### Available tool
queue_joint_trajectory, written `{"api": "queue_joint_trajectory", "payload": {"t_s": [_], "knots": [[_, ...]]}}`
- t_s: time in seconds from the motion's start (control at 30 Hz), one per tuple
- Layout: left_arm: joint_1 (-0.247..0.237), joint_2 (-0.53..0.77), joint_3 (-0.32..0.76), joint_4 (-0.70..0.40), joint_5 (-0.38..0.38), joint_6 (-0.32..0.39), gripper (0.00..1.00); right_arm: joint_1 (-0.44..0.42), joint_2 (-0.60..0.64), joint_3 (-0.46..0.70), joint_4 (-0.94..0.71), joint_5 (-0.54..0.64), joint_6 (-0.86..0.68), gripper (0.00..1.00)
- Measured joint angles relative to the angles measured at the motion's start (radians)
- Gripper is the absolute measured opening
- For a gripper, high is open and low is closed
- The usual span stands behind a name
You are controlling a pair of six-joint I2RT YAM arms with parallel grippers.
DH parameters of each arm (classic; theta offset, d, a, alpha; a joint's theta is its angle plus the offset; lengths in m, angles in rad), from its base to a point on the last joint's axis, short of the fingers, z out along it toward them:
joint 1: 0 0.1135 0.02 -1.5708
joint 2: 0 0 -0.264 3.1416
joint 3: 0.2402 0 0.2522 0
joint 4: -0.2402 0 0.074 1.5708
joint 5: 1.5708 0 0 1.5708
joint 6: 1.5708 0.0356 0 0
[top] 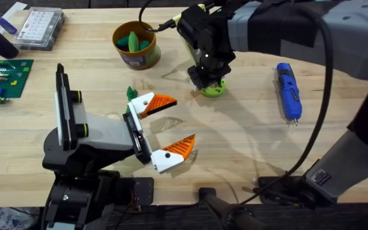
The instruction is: Pick up the gripper from the table and insert it into the empty holder that is missing its gripper. Then pick up a screw, insert it into the mounting hole, and use the screwdriver to tighten it. Finally, clean up the table by picking up the vegetable and placing it into the bucket.
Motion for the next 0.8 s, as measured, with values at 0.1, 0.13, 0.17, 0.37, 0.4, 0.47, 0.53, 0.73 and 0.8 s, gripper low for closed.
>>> {"api": "queue_joint_trajectory", "payload": {"t_s": [0.1,0.13,0.17,0.37,0.4,0.47,0.53,0.73,0.8], "knots": [[0.000,0.000,0.000,0.002,0.000,-0.001,0.987,0.000,0.000,0.000,-0.002,-0.001,0.000,0.176],[0.000,0.000,0.000,0.002,0.000,-0.001,0.987,0.000,0.000,0.000,-0.002,-0.001,0.000,0.176],[0.000,0.000,0.000,0.003,0.000,-0.001,0.987,0.000,0.000,0.000,-0.002,-0.001,0.000,0.176],[0.000,0.000,0.000,0.003,0.000,-0.001,0.987,0.000,-0.001,0.000,-0.008,-0.003,0.000,0.176],[0.000,0.000,0.000,0.003,0.000,-0.001,0.987,0.000,-0.003,0.000,-0.012,-0.003,0.000,0.176],[0.000,0.000,0.000,0.003,0.000,-0.001,0.987,0.000,-0.010,-0.001,-0.030,-0.003,0.000,0.176],[0.000,0.000,0.000,0.003,0.000,-0.001,0.987,0.000,-0.029,-0.004,-0.043,-0.003,0.000,0.176],[0.000,0.000,0.000,0.003,0.000,-0.001,0.987,0.000,-0.176,-0.005,-0.092,-0.003,0.000,0.176],[0.000,0.000,0.000,0.003,0.000,-0.001,0.987,0.000,-0.230,-0.005,-0.107,-0.003,0.000,0.176]]}}
